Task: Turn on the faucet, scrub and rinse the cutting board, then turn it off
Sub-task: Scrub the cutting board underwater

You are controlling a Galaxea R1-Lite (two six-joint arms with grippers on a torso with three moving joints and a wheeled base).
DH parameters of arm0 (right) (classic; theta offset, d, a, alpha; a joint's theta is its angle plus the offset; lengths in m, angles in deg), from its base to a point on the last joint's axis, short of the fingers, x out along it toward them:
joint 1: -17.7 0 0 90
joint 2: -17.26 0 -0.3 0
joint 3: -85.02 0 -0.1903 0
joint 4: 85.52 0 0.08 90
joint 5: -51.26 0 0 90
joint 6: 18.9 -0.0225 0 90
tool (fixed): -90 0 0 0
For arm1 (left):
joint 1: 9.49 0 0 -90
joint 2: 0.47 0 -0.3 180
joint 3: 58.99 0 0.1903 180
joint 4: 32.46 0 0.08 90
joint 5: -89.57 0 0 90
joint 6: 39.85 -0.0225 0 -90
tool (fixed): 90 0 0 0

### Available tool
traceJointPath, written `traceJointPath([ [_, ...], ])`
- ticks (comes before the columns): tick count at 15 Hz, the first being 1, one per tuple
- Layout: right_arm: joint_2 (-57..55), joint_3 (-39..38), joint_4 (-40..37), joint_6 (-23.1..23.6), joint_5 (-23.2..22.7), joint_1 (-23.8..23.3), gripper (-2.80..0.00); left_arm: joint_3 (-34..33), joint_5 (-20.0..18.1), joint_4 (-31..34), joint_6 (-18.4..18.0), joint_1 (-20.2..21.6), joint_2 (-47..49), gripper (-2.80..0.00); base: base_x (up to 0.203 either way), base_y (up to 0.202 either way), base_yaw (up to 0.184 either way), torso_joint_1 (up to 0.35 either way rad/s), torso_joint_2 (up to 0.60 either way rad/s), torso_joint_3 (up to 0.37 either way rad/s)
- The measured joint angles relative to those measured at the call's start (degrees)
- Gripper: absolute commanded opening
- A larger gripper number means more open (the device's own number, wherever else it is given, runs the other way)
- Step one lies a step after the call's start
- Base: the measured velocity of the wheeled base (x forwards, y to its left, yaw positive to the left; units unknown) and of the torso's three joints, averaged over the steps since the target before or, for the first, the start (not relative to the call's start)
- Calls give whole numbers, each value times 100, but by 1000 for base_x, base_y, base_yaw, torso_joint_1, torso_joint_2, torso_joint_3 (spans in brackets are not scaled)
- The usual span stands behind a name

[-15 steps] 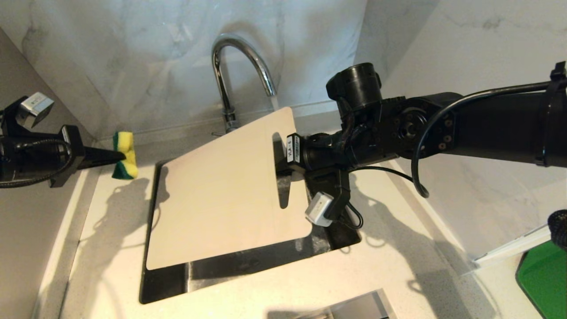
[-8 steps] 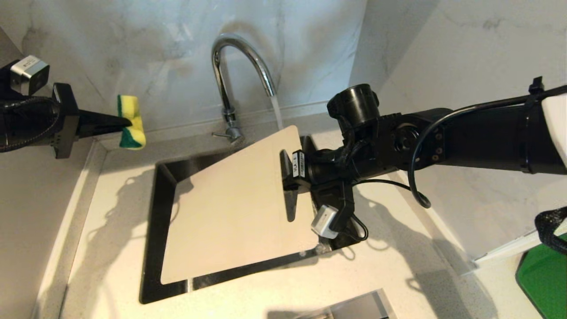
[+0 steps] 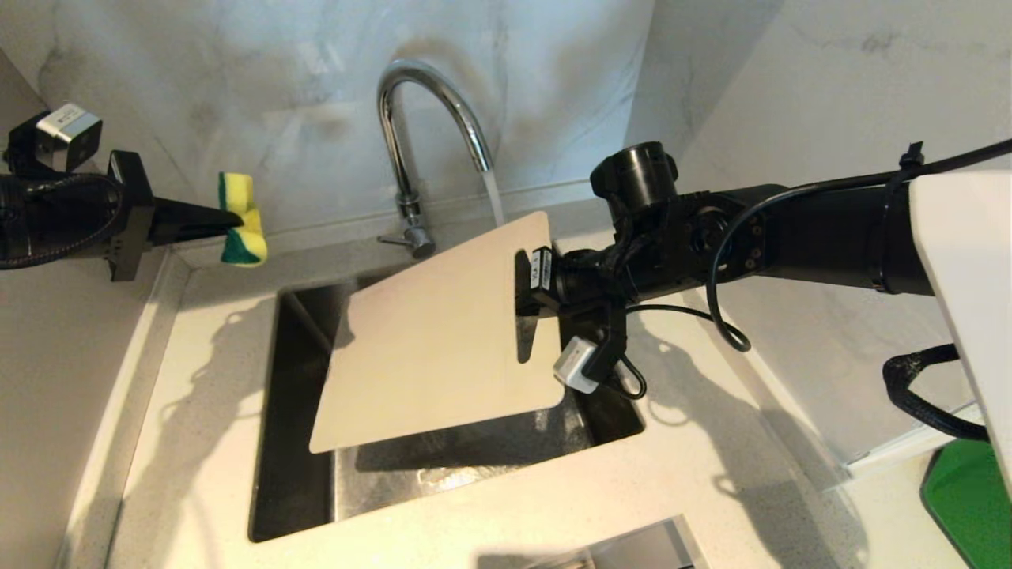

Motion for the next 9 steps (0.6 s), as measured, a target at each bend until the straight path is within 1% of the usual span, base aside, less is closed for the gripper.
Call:
traceJointPath([
  [5,-192,136,-7,51,9,-139,-280,-20,-82,13,-2,-20,14,-280,0,0,0,0,0,0],
  [9,-408,494,-21,50,-4,-208,-280,-67,-81,20,0,-116,-22,-280,0,0,0,0,0,0],
])
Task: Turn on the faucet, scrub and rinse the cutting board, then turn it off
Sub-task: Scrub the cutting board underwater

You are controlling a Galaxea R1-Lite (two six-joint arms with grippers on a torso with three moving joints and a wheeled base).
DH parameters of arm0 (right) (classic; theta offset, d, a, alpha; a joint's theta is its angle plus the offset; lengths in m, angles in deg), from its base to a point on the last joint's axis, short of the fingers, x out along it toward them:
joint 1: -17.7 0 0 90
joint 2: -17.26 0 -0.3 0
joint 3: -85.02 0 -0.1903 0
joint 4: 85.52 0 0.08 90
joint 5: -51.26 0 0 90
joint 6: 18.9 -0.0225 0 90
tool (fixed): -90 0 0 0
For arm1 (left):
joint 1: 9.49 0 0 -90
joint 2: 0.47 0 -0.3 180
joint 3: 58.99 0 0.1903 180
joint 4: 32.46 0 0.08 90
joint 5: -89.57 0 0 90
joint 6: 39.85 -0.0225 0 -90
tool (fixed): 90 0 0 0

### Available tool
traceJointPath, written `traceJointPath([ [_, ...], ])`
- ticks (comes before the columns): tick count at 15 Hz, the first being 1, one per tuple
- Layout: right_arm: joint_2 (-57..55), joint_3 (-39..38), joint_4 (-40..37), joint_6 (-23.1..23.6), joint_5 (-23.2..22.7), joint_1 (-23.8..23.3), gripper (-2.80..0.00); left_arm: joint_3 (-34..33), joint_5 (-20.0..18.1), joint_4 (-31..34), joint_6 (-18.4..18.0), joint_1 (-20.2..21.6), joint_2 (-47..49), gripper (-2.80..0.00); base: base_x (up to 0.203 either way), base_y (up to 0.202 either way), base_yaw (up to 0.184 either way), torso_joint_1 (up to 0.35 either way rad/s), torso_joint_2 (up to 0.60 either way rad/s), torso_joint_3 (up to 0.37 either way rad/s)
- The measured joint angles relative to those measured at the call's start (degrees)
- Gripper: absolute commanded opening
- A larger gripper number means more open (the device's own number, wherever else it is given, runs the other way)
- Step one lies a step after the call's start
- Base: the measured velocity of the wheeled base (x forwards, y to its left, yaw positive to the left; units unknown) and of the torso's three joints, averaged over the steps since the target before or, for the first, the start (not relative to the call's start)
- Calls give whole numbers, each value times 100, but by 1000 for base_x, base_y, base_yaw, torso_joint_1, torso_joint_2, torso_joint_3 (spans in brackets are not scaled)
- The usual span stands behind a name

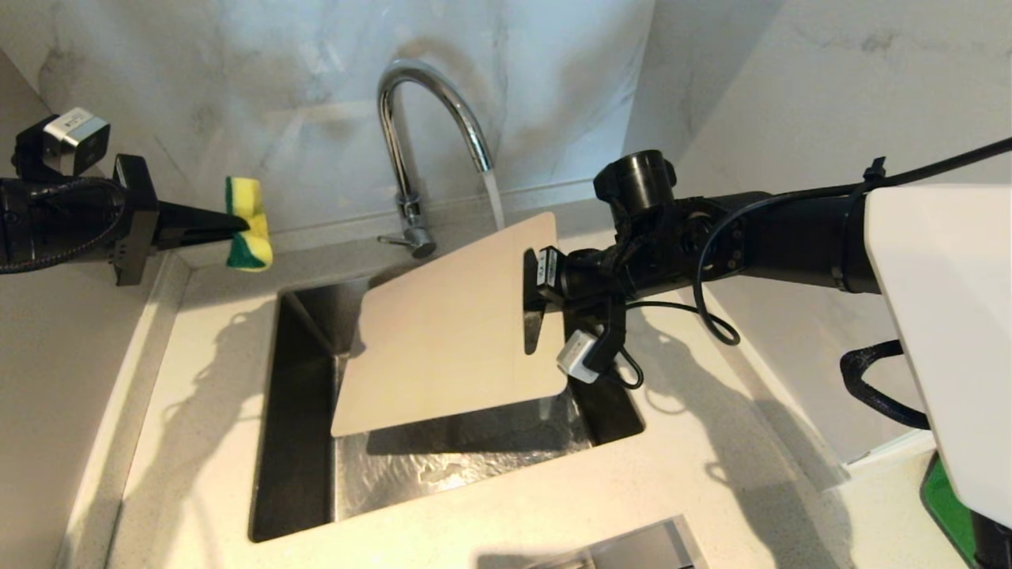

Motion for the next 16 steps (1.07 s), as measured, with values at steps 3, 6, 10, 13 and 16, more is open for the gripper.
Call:
traceJointPath([
  [3,-185,266,-106,5,-4,-35,-280,-96,11,-4,0,-166,-35,-280,0,0,0,0,0,0],
  [6,-292,321,-91,14,4,-168,-280,-135,16,-9,-2,-218,-36,-280,0,0,0,0,0,0],
  [10,-352,375,14,7,-12,-332,-280,-163,19,-13,-8,-249,-6,-280,0,0,0,0,0,0],
  [13,-385,380,35,17,-33,-369,-280,-199,38,-23,-16,-290,14,-280,0,0,0,0,0,0],
  [16,-394,380,32,9,-35,-379,-280,-207,38,-23,-18,-301,17,-280,0,0,0,0,0,0],
])
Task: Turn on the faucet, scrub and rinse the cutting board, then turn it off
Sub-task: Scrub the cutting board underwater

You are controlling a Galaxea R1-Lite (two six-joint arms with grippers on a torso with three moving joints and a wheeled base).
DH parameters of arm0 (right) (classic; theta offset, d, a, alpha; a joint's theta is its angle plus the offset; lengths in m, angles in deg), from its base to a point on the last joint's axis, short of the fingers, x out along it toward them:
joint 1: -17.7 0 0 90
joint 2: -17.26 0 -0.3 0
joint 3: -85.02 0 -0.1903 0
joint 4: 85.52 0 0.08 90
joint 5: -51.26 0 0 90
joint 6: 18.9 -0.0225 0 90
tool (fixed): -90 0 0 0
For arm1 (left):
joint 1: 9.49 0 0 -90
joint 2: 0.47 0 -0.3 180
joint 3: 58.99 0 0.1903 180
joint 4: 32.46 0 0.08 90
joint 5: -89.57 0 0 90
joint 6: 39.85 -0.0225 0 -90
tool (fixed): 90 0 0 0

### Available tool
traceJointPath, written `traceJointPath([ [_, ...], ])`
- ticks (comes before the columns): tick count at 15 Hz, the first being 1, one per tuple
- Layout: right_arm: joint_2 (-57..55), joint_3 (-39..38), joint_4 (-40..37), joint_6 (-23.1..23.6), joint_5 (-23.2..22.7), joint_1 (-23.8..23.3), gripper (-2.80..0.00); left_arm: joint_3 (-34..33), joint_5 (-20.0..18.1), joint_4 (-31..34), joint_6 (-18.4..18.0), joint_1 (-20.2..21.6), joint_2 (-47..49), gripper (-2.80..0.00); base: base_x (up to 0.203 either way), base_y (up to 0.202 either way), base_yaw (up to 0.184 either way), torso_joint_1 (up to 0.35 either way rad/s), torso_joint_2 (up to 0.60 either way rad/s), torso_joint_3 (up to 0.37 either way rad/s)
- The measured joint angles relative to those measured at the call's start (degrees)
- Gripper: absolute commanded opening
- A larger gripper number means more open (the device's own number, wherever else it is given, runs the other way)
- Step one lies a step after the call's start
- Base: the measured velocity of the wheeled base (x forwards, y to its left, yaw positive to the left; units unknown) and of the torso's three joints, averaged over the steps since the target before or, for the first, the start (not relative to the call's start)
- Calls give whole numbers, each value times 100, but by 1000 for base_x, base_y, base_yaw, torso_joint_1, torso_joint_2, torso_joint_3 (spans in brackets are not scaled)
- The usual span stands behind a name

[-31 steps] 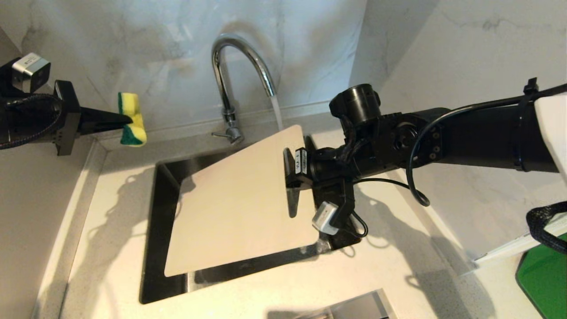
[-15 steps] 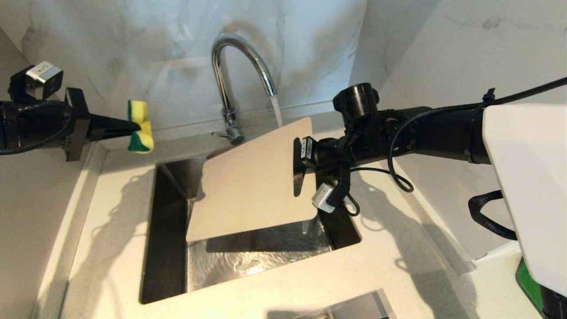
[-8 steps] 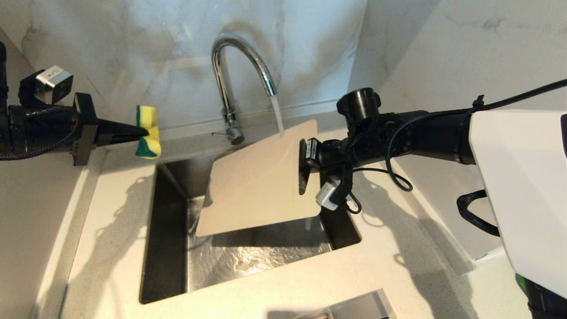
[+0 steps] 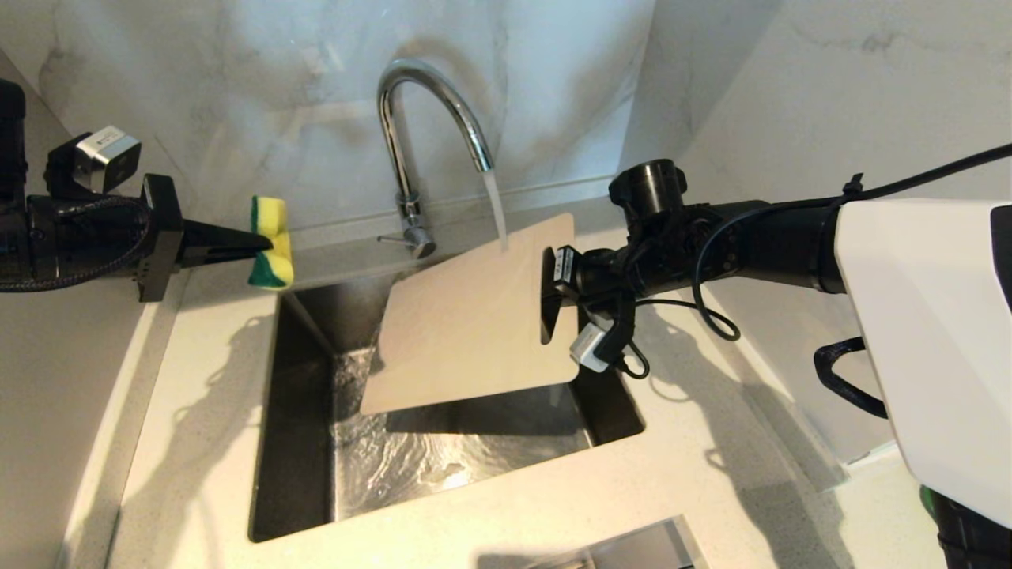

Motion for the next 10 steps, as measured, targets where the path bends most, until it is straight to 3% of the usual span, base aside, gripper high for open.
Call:
traceJointPath([
  [10,46,-152,-33,17,-11,97,-280,-59,-7,-36,9,-67,0,-280,0,0,0,0,0,0],
])
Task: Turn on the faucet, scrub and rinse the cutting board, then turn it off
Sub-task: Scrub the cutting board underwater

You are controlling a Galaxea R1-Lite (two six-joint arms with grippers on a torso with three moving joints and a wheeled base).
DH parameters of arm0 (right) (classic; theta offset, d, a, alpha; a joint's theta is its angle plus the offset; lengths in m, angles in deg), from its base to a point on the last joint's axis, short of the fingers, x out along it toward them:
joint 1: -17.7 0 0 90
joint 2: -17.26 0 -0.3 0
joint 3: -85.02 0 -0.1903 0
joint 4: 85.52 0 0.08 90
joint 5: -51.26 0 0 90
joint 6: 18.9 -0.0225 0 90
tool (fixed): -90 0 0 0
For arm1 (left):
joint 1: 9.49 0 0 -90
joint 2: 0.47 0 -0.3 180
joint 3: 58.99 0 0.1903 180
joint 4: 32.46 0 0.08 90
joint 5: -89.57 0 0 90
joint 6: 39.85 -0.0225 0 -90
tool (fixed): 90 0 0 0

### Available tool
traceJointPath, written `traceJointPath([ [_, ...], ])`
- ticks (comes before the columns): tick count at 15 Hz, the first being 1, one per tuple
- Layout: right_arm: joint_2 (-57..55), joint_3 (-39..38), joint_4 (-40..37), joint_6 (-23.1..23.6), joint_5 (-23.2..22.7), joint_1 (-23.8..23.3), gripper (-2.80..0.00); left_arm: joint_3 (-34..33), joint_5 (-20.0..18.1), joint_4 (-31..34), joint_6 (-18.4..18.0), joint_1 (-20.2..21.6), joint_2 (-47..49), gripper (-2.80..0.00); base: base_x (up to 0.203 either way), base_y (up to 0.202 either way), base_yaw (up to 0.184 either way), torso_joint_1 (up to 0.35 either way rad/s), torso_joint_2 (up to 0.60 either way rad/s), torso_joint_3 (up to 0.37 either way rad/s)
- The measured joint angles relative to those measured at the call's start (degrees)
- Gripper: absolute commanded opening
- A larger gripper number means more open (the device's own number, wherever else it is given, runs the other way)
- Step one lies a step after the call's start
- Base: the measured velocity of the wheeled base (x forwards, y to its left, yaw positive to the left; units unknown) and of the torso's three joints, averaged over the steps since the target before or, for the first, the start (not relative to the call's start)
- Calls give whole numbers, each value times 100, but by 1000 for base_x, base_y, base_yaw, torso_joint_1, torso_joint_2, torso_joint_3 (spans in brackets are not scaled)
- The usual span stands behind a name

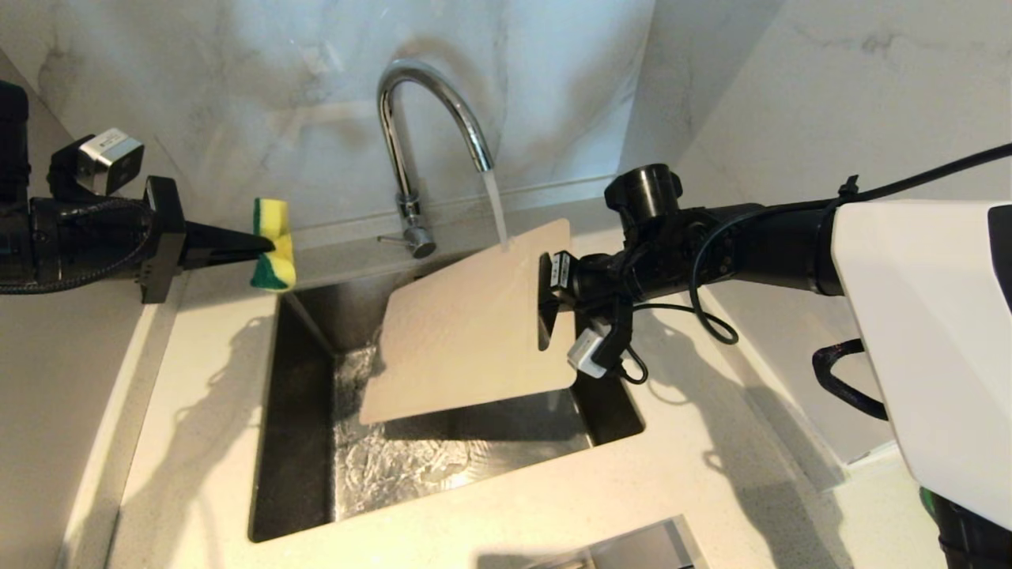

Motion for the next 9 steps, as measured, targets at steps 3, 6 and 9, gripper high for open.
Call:
traceJointPath([
  [3,217,-518,24,-32,15,89,-280,-107,17,0,-29,-138,0,-280,0,0,0,0,0,0],
  [6,478,-746,192,-52,12,268,-280,-181,21,-2,-20,-257,0,-280,0,0,0,0,0,0],
  [9,660,-793,185,-61,20,355,-280,-276,22,-2,-32,-439,30,-280,0,0,0,0,0,0],
])
